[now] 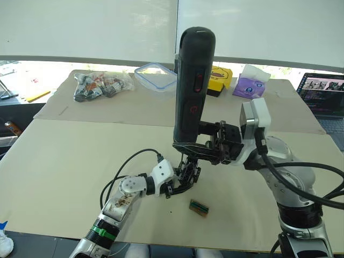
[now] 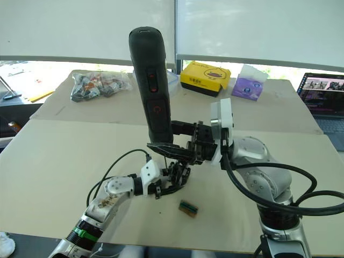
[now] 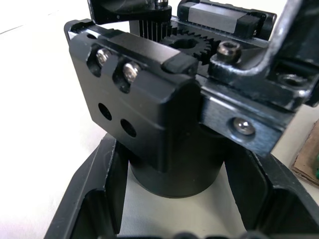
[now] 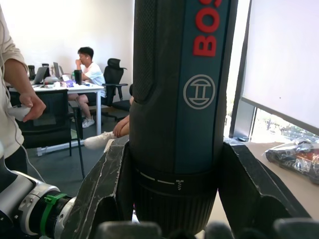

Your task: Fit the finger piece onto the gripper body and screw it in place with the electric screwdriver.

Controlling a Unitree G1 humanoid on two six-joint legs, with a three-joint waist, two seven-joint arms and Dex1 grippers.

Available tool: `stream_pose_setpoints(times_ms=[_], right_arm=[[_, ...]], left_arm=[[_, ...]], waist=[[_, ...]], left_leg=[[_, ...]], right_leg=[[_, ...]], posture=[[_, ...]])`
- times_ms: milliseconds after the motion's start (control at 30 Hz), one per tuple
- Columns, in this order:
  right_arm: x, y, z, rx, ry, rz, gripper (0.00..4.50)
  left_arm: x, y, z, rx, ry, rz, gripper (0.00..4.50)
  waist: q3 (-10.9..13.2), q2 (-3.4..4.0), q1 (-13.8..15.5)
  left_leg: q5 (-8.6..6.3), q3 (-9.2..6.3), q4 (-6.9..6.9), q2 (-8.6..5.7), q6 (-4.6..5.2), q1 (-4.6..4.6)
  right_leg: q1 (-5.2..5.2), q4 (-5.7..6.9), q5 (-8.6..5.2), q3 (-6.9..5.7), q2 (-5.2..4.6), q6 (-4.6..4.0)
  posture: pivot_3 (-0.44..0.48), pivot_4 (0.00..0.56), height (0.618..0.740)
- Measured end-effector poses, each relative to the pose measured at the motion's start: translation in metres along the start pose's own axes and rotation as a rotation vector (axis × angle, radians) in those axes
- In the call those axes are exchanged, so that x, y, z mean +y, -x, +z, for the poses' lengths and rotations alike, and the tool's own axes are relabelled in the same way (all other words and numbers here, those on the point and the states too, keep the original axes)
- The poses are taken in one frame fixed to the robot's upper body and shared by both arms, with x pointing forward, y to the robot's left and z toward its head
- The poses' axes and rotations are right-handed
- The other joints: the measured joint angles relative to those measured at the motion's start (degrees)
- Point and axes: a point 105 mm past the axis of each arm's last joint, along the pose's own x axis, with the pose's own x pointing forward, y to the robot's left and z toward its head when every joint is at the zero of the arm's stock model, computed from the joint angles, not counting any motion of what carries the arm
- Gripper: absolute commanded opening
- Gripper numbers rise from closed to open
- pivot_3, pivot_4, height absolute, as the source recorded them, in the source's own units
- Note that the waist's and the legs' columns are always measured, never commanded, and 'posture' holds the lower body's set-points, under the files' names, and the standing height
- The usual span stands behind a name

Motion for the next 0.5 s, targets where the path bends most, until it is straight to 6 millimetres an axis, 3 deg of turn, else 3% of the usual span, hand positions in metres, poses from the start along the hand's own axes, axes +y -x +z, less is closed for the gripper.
stream_pose_setpoints(times_ms=[500], right_arm=[[0.004, 0.004, -0.019, 0.053, -0.023, -0.011, 1.96]], left_arm=[[0.0, 0.001, -0.001, 0.006, 0.005, -0.001, 2.35]], waist=[[0.0, 0.0, 0.0]], left_leg=[[0.0, 0.0, 0.0, 0.0, 0.0, 0.01]], right_leg=[[0.0, -0.01, 0.0, 0.0, 0.0, 0.01]], posture=[[0.0, 0.15, 0.74]])
